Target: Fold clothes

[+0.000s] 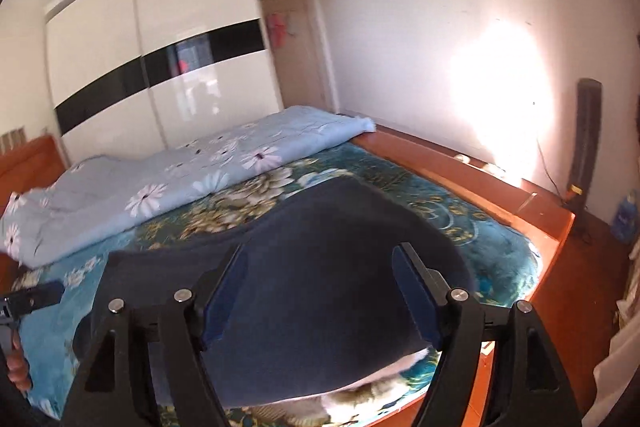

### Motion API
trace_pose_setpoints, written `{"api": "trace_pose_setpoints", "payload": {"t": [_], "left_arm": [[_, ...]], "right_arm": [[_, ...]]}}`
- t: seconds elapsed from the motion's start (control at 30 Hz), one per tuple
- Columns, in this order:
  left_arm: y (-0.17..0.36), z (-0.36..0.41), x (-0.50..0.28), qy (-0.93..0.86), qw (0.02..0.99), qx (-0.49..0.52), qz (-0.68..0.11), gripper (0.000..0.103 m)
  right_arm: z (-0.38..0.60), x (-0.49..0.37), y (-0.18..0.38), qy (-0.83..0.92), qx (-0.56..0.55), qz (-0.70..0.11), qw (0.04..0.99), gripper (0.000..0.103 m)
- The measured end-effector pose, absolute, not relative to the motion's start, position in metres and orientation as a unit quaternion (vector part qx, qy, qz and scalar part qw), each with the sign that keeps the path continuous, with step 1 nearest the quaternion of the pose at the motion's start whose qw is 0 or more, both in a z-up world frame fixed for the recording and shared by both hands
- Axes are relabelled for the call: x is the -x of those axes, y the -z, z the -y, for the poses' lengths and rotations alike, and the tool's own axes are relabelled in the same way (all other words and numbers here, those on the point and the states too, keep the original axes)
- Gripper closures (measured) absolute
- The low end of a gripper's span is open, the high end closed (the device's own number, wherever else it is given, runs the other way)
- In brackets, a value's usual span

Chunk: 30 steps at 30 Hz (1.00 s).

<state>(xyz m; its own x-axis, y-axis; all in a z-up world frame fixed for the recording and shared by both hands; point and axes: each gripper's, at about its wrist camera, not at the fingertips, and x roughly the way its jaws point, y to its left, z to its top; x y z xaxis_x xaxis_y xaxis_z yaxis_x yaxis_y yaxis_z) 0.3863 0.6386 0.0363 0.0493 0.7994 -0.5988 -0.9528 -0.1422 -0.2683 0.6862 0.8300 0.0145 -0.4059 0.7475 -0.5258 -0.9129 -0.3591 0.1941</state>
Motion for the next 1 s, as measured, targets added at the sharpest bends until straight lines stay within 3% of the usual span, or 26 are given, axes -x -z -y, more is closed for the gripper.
{"api": "trace_pose_setpoints", "payload": {"t": [0.13, 0.2, 0.37, 0.5, 0.67, 0.83, 0.9, 1.0], "left_arm": [[-0.005, -0.664, -0.408, -0.656, 0.638, 0.379, -0.139, 0.036], [0.006, -0.678, -0.411, -0.661, 0.622, 0.392, -0.152, 0.034], [-0.008, -0.676, -0.416, -0.661, 0.637, 0.362, -0.164, 0.034], [-0.012, -0.658, -0.408, -0.646, 0.650, 0.381, -0.123, 0.027], [-0.002, -0.639, -0.411, -0.634, 0.648, 0.404, -0.124, 0.025], [0.003, -0.603, -0.417, -0.648, 0.661, 0.350, -0.145, 0.008], [0.003, -0.586, -0.421, -0.664, 0.656, 0.324, -0.151, 0.000], [-0.001, -0.562, -0.428, -0.681, 0.655, 0.286, -0.161, 0.000]], "right_arm": [[-0.818, -0.657, 0.002, -0.827, 0.206, -0.211, 0.478, 0.027], [-0.823, -0.660, 0.013, -0.828, 0.195, -0.239, 0.469, 0.027], [-0.794, -0.668, 0.000, -0.826, 0.162, -0.242, 0.482, 0.027], [-0.741, -0.664, -0.004, -0.843, 0.137, -0.217, 0.474, 0.013], [-0.704, -0.652, 0.027, -0.845, 0.135, -0.260, 0.447, 0.013], [-0.672, -0.638, 0.051, -0.825, 0.147, -0.262, 0.479, 0.009], [-0.660, -0.631, 0.055, -0.817, 0.164, -0.254, 0.491, 0.001], [-0.636, -0.622, 0.048, -0.816, 0.171, -0.222, 0.506, 0.000]]}}
